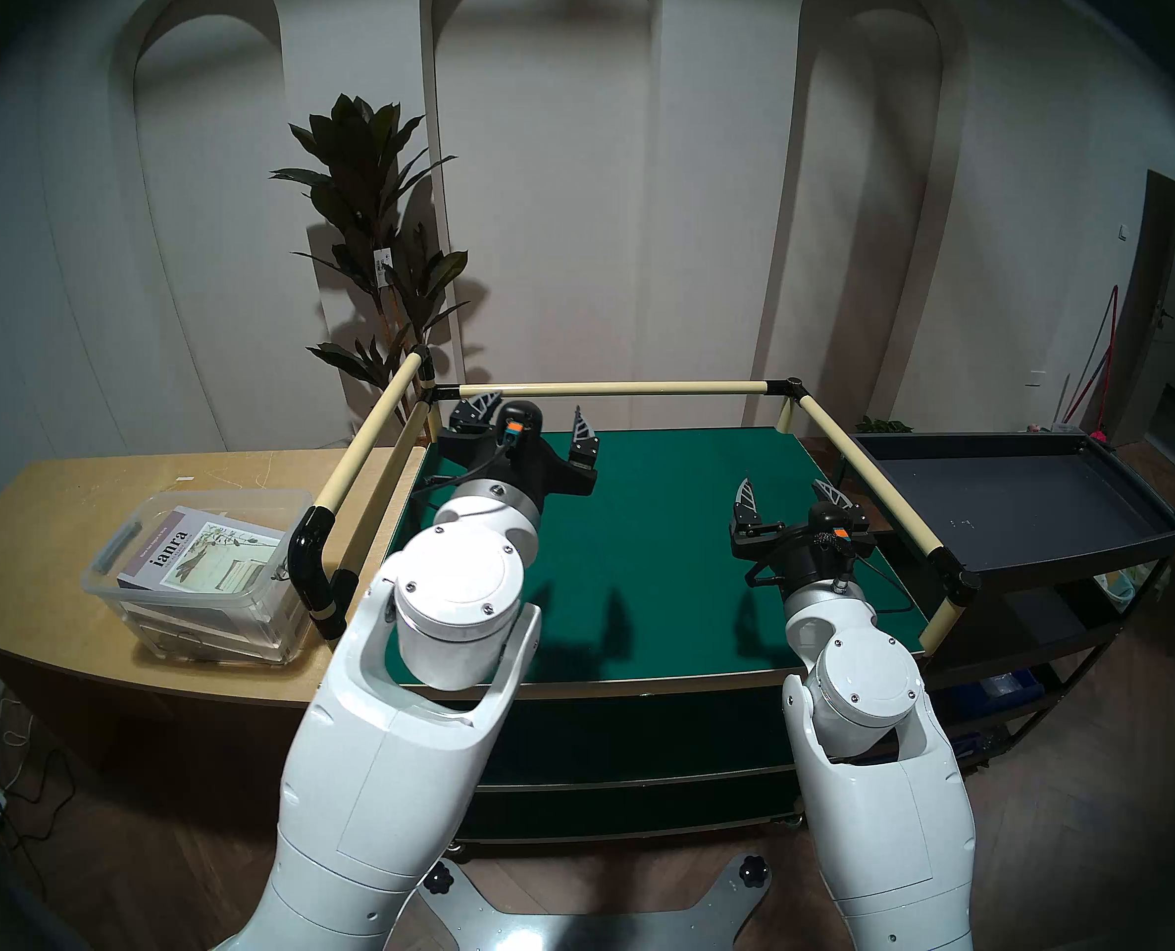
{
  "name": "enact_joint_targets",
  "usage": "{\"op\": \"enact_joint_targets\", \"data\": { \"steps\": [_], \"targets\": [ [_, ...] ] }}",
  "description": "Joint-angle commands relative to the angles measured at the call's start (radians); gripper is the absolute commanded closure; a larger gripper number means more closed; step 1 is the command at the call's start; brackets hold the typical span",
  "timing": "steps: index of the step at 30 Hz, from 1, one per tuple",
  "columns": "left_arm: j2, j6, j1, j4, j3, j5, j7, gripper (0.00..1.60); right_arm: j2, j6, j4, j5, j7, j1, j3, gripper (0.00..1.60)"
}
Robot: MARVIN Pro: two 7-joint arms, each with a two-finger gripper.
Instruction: Put the storage box onto the shelf
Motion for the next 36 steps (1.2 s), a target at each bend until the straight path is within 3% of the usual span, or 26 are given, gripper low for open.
{"op": "enact_joint_targets", "data": {
  "steps": [1,9,15,25,36],
  "targets": [
    [0.056,0.077,0.014,-0.119,-0.103,0.003,-0.009,0.0,0.002,-0.004,-0.021,-0.002,-0.001,0.006,0.003,0.0],
    [0.11,0.134,0.071,-0.171,-0.238,-0.052,-0.08,0.0,0.002,-0.004,-0.023,-0.002,-0.001,0.005,0.003,0.0],
    [0.137,0.119,0.089,-0.17,-0.338,-0.091,-0.122,0.0,0.002,-0.003,-0.023,-0.002,-0.001,0.005,0.003,0.0],
    [0.14,0.03,0.133,-0.138,-0.491,-0.159,-0.159,0.0,0.003,-0.003,-0.023,-0.002,-0.002,0.004,0.003,0.0],
    [0.122,-0.121,0.176,-0.047,-0.625,-0.233,-0.186,0.0,0.003,-0.003,-0.024,-0.002,-0.002,0.004,0.003,0.0]
  ]
}}
